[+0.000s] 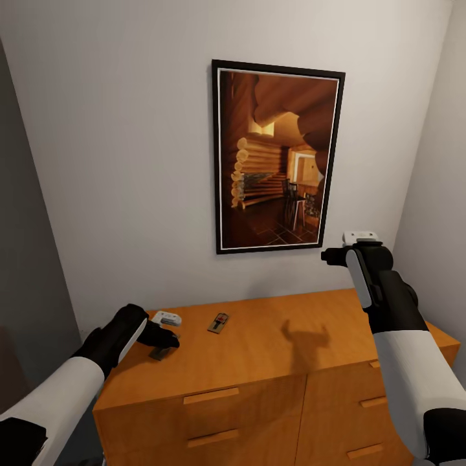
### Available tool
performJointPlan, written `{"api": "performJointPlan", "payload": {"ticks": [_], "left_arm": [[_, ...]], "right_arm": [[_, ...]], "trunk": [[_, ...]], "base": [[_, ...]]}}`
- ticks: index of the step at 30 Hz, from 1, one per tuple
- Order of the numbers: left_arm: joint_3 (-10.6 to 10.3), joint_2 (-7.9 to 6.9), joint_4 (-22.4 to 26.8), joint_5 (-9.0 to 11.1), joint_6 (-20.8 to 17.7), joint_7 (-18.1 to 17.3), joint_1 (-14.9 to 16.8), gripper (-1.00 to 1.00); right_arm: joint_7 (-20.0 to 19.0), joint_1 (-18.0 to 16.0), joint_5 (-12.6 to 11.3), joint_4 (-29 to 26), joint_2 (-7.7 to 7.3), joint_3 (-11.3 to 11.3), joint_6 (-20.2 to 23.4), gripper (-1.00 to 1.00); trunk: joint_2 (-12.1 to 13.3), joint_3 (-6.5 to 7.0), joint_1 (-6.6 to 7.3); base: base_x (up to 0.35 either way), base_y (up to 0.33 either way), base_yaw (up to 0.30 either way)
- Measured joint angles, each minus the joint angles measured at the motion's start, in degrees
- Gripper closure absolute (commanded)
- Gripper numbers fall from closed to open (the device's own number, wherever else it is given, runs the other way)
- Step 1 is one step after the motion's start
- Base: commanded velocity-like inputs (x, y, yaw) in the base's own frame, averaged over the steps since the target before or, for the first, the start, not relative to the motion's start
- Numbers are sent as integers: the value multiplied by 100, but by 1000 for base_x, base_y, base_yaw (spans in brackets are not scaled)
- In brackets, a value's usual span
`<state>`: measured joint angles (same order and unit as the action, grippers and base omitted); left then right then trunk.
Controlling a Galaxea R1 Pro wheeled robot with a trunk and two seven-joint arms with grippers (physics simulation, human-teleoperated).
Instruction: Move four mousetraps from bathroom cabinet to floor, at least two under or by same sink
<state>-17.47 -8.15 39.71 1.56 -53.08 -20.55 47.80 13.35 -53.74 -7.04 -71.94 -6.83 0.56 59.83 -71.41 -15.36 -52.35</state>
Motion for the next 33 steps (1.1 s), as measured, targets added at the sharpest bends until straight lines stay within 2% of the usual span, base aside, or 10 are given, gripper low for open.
{"api": "performJointPlan", "payload": {"ticks": [5, 6, 13, 14, 25, 28, 30, 33], "left_arm": [[3, 3, 0, -3, -7, 3, 2, -100], [2, 3, 1, -1, -9, 6, 1, 100], [-1, 4, 12, 11, -29, 2, 0, 100], [-1, 7, 28, 104, -51, -6, -1, 100], [-33, -1, 35, 40, -80, -17, 3, 100], [-32, -5, 84, 21, -238, -16, 5, 100], [-35, -14, 394, -21, -449, -12, 3, 100], [-37, -30, 1188, -3, -628, -21, 1, 100]], "right_arm": [[0, 0, 0, 0, 0, 0, 0, -100], [0, 0, 0, 0, 0, 0, 0, -100], [0, 0, 0, 0, 0, 0, 0, -100], [0, 0, 0, 0, 0, 0, 0, -100], [0, 0, 0, 0, 0, 0, 0, -100], [0, 0, 0, 0, 0, 0, 0, -100], [0, 0, 0, 0, 0, 0, 0, -100], [0, 0, 0, 0, 0, 0, 0, -100]], "trunk": [[0, 0, 0], [0, 0, 0], [0, 0, 0], [0, 0, 0], [1, 0, 0], [1, 0, 0], [1, -1, 0], [1, -1, 0]], "base": [[0, 0, 0], [0, 0, 0], [0, 0, 0], [0, 0, 0], [0, 0, 0], [0, 0, 0], [0, 0, 0], [0, 0, 0]]}}
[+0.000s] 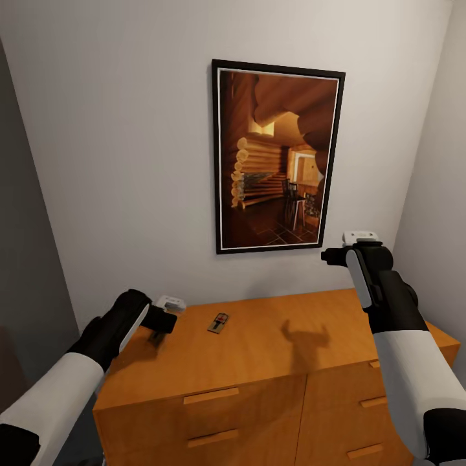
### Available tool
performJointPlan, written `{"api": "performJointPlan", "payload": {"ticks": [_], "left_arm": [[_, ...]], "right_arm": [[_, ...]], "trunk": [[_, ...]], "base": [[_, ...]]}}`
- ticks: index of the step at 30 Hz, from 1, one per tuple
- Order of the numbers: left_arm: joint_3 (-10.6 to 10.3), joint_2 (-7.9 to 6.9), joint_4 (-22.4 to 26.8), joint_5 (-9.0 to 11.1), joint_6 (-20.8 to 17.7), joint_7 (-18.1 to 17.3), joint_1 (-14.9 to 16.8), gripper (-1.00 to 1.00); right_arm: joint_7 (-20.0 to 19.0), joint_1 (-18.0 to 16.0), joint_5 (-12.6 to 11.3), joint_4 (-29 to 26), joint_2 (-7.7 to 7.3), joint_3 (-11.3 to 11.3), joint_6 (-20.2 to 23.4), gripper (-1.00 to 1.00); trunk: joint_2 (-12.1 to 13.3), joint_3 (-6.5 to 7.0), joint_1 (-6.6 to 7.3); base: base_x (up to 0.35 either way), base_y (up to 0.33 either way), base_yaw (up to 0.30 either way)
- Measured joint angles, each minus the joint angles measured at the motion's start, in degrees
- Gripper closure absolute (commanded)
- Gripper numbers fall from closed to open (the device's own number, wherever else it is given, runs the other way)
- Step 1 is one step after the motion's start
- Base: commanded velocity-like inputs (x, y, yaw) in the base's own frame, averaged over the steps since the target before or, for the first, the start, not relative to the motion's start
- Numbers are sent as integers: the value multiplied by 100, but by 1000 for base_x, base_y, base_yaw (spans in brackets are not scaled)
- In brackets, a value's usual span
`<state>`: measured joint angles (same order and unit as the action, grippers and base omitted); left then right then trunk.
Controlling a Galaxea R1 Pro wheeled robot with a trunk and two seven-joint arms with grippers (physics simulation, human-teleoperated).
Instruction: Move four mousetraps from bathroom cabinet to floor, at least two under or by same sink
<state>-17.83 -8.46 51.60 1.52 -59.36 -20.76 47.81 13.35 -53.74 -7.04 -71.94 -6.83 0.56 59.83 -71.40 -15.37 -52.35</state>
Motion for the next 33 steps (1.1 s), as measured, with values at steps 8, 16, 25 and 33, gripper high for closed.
{"api": "performJointPlan", "payload": {"ticks": [8, 16, 25, 33], "left_arm": [[2, -9, 1332, 9, -41, -24, 3, 100], [429, -73, 1413, -20, -41, -20, 3, 100], [652, -62, 1523, -28, -41, -14, 4, 100], [653, -62, 1747, -37, -41, -14, 2, 100]], "right_arm": [[-8, 0, -1, 0, 0, 0, 0, -100], [-17, 0, -19, 0, 5, 0, 0, -100], [-28, 0, -49, 0, 8, 0, 0, -100], [-16, 0, -52, 1, 24, 0, -1, -100]], "trunk": [[0, 0, 0], [0, 0, 0], [0, 0, 0], [1, 0, 0]], "base": [[0, 0, 0], [0, 0, 0], [0, 0, 0], [0, 0, 33]]}}
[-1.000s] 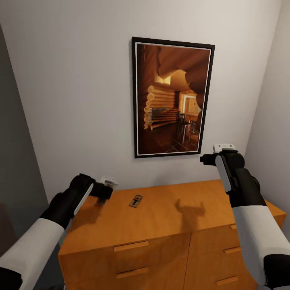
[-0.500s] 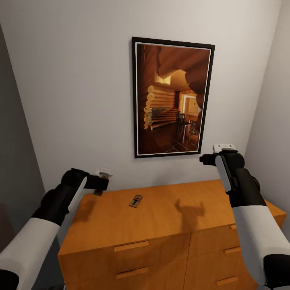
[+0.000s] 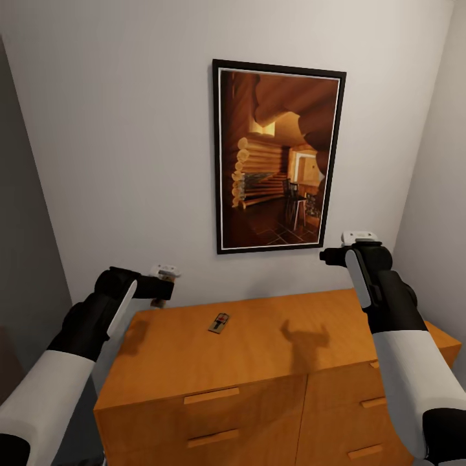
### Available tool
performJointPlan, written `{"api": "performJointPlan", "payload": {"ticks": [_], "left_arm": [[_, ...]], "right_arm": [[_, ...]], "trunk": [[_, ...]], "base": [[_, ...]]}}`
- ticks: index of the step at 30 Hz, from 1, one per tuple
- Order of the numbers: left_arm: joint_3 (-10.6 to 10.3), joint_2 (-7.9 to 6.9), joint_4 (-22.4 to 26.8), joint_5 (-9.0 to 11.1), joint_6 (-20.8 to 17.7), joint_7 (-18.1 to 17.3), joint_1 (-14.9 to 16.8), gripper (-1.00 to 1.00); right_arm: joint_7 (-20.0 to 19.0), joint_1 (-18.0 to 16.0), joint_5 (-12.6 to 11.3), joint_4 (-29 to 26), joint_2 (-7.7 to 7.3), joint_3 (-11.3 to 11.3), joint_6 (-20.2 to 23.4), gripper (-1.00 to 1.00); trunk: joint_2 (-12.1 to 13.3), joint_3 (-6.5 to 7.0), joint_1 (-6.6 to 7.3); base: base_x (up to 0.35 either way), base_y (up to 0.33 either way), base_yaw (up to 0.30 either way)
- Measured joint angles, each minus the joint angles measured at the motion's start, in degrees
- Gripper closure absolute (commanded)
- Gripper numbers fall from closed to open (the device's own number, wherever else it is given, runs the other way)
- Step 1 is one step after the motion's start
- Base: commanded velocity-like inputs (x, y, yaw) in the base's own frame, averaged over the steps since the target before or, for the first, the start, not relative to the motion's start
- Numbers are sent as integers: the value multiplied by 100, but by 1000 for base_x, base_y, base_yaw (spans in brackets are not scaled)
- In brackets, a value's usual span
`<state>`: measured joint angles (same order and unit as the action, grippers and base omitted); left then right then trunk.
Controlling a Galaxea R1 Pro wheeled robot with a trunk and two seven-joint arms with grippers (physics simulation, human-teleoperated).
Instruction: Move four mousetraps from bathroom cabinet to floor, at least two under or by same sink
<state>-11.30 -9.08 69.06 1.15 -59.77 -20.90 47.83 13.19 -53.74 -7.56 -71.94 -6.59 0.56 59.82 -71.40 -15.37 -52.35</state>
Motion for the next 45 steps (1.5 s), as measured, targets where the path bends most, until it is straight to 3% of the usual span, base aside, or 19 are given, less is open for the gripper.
{"api": "performJointPlan", "payload": {"ticks": [8, 11, 15, 20, 24, 28, 30, 39, 45], "left_arm": [[-36, 42, 28, -16, -1, 1, -4, 100], [-62, 119, 51, -17, -2, 0, -7, 100], [-85, 349, 186, -3, -1, -1, -2, 100], [-118, 890, 330, 7, -1, 0, -2, 100], [-139, 1520, 352, -48, 2, 9, 0, 100], [-137, 1845, 379, -235, -1, 20, 0, 100], [-136, 1904, 418, -278, -2, 26, 1, 100], [-134, 1905, 768, -288, 0, 31, 55, 100], [-128, 1906, 79, -266, -1, 44, 565, 100]], "right_arm": [[-2, -1, -12, -3, 69, 18, -2, -100], [-8, -1, -30, 6, 78, 22, -2, -100], [0, -1, -36, 208, 86, 23, -2, -100], [5, -1, -32, 806, 261, 24, -2, -100], [1, -1, -29, 1211, 356, 24, -68, -100], [0, -2, -32, 1362, 384, 30, -130, -100], [-1, -2, -39, 1394, 429, 31, -144, -100], [-5, -1, -26, 1781, 703, 32, -328, -100], [-5, -1, 32, 2101, 836, 32, -667, -100]], "trunk": [[0, 0, 0], [0, 0, 0], [0, 0, 0], [0, 0, 0], [0, 0, 0], [0, 0, 0], [0, 0, 0], [0, 0, 0], [0, 0, 0]], "base": [[0, 0, 232], [0, 0, 268], [0, 0, 271], [0, 0, 271], [0, 0, 271], [0, 0, 271], [0, 0, 271], [0, 0, 271], [0, 0, 271]]}}
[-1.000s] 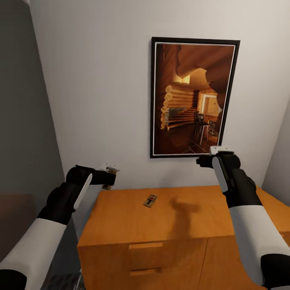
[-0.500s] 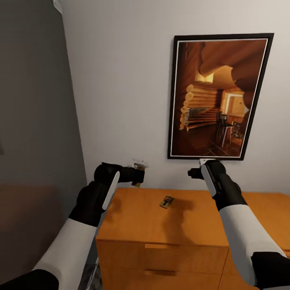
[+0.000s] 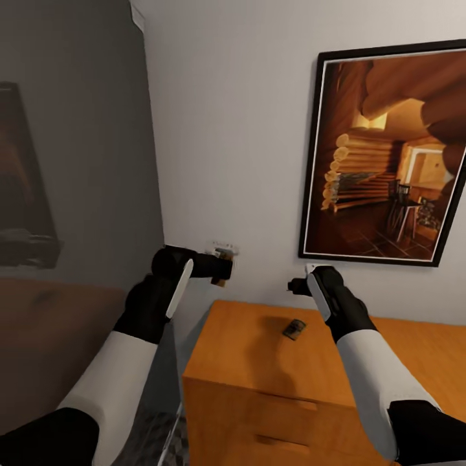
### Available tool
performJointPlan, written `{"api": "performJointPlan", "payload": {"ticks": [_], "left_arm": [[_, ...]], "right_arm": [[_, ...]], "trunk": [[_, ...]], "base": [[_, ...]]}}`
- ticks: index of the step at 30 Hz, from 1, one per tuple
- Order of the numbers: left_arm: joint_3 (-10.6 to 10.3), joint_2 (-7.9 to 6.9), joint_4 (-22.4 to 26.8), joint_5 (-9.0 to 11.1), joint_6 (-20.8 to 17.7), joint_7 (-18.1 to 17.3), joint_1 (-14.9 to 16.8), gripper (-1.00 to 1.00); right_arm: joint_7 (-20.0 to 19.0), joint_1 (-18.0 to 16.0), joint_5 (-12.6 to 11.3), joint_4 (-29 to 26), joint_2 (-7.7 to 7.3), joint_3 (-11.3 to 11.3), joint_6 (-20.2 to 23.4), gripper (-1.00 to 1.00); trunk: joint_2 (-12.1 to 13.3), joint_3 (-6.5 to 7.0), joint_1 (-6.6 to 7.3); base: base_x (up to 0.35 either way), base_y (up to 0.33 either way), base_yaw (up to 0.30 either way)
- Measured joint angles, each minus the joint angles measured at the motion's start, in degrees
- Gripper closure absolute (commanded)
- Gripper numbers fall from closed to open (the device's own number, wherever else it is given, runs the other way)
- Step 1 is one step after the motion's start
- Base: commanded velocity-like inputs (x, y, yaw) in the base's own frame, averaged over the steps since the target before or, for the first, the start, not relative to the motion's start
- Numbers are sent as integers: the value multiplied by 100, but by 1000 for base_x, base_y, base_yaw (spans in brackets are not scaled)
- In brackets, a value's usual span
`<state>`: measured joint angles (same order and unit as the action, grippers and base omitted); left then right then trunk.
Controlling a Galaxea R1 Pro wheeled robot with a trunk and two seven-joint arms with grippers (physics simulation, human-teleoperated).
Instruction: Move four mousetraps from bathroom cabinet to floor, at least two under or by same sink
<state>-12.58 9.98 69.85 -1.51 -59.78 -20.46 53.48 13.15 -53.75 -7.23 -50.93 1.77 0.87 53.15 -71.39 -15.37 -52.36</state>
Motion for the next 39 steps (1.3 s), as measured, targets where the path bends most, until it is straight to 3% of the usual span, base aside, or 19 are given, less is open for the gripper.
{"api": "performJointPlan", "payload": {"ticks": [4, 9, 13, 18, 20, 23, 39], "left_arm": [[5, 0, -331, 14, 0, 7, 198, 100], [8, 1, -385, 40, 2, 8, 256, 100], [-107, 1, -334, 219, 5, -6, 268, 100], [-729, 2, -313, 668, 11, -36, 270, 100], [-948, 2, -321, 753, 12, -40, 271, 100], [-1102, 2, -341, 807, 11, -38, 271, 100], [-1209, 2, -353, 822, 11, -36, 271, 100]], "right_arm": [[-5, 0, 2, 46, 9, 0, -50, -100], [2, 1, 11, 58, 3, 0, -63, -100], [20, 1, 6, 64, -1, 0, -69, -100], [47, 1, -4, 76, -19, -2, -71, -100], [55, 1, -6, 79, -27, -5, -73, -100], [65, 1, -7, 113, -33, -7, -75, -100], [38, 1, -48, 496, -24, -15, 71, -100]], "trunk": [[0, 0, 0], [-1, 0, 0], [-1, 0, 0], [-1, 0, 0], [-1, 0, 1], [-1, 0, 2], [0, 0, 0]], "base": [[0, 0, 168], [0, 0, 39], [0, 0, 9], [1, 0, 2], [92, 0, 1], [204, 0, 0], [52, 0, 0]]}}
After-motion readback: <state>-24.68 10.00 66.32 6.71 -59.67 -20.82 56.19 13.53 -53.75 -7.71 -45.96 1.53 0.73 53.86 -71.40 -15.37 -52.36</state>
